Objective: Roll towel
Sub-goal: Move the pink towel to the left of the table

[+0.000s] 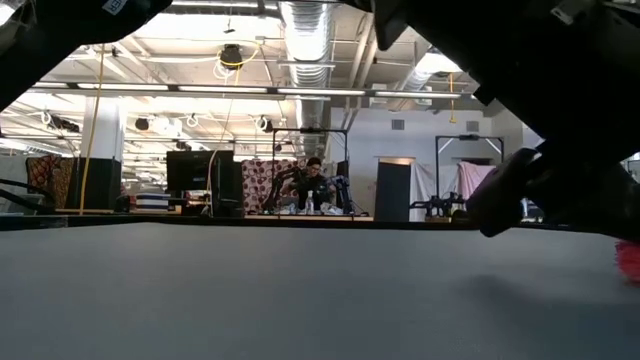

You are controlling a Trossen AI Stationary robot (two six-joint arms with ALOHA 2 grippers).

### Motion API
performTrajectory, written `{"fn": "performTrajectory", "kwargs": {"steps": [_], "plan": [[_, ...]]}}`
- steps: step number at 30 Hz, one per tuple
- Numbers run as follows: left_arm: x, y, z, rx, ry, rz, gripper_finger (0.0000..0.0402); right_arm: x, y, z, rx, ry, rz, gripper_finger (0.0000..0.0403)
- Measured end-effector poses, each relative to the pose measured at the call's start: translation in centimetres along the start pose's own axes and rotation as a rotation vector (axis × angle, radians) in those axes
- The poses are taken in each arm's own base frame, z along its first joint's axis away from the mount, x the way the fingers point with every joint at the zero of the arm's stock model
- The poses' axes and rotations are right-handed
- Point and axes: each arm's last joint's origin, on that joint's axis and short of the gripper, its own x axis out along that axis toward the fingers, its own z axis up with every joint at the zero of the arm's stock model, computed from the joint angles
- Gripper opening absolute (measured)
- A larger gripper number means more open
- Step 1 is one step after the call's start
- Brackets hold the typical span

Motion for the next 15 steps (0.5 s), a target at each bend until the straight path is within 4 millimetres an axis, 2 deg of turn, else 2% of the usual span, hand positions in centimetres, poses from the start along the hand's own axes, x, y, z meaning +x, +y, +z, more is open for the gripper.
{"fn": "performTrajectory", "kwargs": {"steps": [3,8,15], "plan": [[0.0,0.2,-0.3,0.035,0.030,0.027,0.0172,0.0,0.0,0.0,0.002,0.000,0.003,0.0067],[-0.2,-0.4,-1.0,0.188,0.052,0.006,0.0138,0.1,0.0,0.3,0.015,0.001,-0.001,0.0068],[-0.7,0.3,-1.6,0.159,0.151,0.089,0.0111,0.6,-0.2,1.5,-0.009,-0.012,-0.009,0.0068]]}}
